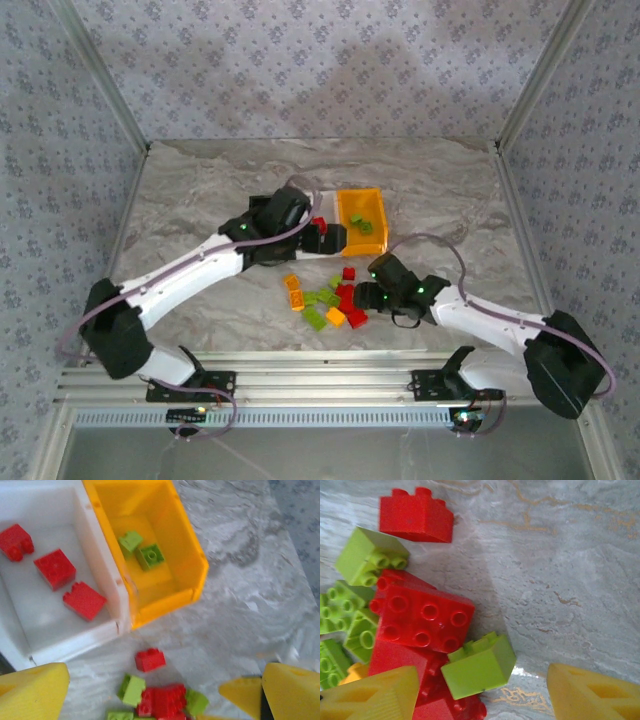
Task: Sort the legos into containers by color
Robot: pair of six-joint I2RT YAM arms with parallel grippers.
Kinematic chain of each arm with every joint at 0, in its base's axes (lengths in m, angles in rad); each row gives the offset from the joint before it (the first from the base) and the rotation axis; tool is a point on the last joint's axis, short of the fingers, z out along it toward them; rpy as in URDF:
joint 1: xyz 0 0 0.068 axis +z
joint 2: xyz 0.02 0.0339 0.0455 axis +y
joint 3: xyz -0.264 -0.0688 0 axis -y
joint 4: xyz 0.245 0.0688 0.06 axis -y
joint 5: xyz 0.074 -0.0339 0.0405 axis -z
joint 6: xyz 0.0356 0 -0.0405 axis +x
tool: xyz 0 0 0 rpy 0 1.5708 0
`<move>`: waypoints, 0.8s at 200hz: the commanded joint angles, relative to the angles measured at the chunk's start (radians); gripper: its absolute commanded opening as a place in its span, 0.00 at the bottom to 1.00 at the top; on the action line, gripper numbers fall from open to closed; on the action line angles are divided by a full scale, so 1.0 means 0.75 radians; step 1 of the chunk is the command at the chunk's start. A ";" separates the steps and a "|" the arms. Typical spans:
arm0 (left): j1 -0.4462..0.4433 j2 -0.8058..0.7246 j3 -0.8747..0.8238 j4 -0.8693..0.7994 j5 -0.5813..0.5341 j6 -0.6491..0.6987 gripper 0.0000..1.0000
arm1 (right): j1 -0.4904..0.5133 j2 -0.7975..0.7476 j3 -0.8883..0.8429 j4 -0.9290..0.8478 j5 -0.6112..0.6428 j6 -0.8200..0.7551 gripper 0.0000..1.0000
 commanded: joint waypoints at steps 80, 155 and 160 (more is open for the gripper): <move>0.003 -0.462 -0.415 -0.071 -0.156 -0.141 0.99 | -0.024 0.002 -0.017 -0.175 0.192 0.135 0.59; 0.015 -0.576 -0.538 -0.132 -0.257 -0.152 1.00 | -0.099 0.131 -0.002 -0.049 0.136 0.043 0.48; 0.018 -0.579 -0.542 -0.131 -0.257 -0.151 1.00 | -0.101 0.132 0.002 -0.049 0.133 0.039 0.46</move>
